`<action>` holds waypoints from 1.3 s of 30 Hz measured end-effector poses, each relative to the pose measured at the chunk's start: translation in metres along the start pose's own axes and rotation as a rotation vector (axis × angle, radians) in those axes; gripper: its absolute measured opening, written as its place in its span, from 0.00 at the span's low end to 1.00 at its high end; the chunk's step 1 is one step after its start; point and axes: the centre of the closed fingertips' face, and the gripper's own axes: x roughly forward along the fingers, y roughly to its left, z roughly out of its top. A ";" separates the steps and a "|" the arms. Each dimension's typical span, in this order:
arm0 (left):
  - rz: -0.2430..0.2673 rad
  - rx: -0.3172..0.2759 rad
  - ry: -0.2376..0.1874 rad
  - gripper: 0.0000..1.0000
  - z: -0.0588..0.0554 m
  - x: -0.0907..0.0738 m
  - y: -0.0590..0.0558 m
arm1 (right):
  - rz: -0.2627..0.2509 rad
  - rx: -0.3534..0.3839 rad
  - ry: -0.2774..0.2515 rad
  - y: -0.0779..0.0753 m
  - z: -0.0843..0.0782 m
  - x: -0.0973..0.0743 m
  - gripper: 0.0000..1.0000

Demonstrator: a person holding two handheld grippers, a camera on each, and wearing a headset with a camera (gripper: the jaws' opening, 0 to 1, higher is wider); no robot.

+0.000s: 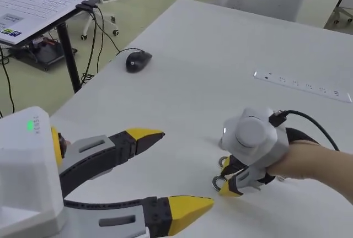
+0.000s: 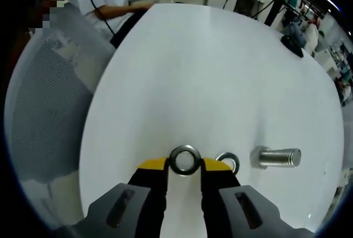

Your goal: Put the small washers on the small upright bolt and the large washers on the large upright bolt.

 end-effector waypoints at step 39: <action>-0.023 -0.007 0.002 0.62 -0.003 0.007 -0.002 | -0.158 -0.037 0.021 -0.083 0.014 -0.097 0.22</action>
